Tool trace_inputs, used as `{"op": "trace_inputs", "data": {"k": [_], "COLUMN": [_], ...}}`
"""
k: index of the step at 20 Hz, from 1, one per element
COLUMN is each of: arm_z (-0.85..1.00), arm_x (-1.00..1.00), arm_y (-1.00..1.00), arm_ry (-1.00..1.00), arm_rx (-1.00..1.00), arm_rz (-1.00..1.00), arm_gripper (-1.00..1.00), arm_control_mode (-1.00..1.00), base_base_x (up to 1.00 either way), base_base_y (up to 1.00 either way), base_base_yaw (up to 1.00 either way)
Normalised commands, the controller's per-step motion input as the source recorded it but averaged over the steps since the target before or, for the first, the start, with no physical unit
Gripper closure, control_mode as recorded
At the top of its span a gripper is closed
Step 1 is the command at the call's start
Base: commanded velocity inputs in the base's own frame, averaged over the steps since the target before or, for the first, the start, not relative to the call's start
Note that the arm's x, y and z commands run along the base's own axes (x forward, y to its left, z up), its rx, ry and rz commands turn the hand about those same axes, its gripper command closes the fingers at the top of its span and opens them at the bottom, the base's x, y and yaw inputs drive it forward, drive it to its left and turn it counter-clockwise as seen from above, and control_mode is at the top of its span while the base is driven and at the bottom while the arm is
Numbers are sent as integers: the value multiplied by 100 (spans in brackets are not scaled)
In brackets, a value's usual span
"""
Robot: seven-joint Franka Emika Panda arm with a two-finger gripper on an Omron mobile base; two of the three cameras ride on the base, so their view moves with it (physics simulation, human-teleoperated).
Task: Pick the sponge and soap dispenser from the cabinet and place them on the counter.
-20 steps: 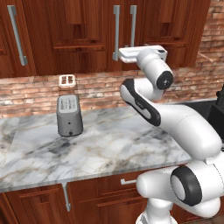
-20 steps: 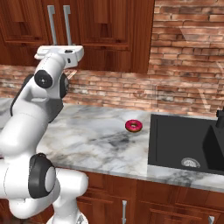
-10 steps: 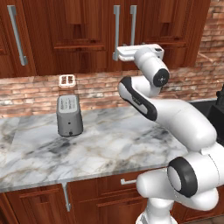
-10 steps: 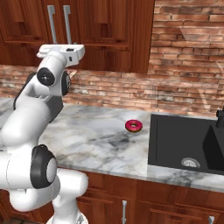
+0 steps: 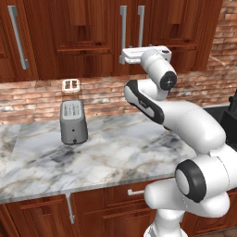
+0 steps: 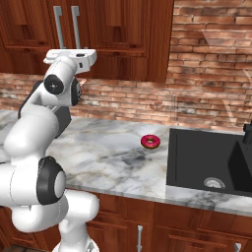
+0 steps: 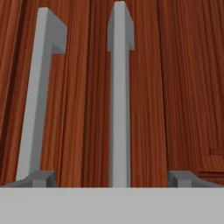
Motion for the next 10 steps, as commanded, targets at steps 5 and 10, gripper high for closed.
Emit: {"op": "trace_inputs", "data": {"k": [5,10], "arm_z": [0,0], "arm_x": [8,9], "arm_y": [0,0], "arm_ry": [0,0], "arm_rx": [0,0], "arm_rz": [0,0], "arm_gripper": [-100,-100], "arm_control_mode": [-100,-100], "base_base_x": [0,0], "base_base_y": [0,0], "base_base_yaw": [0,0]}}
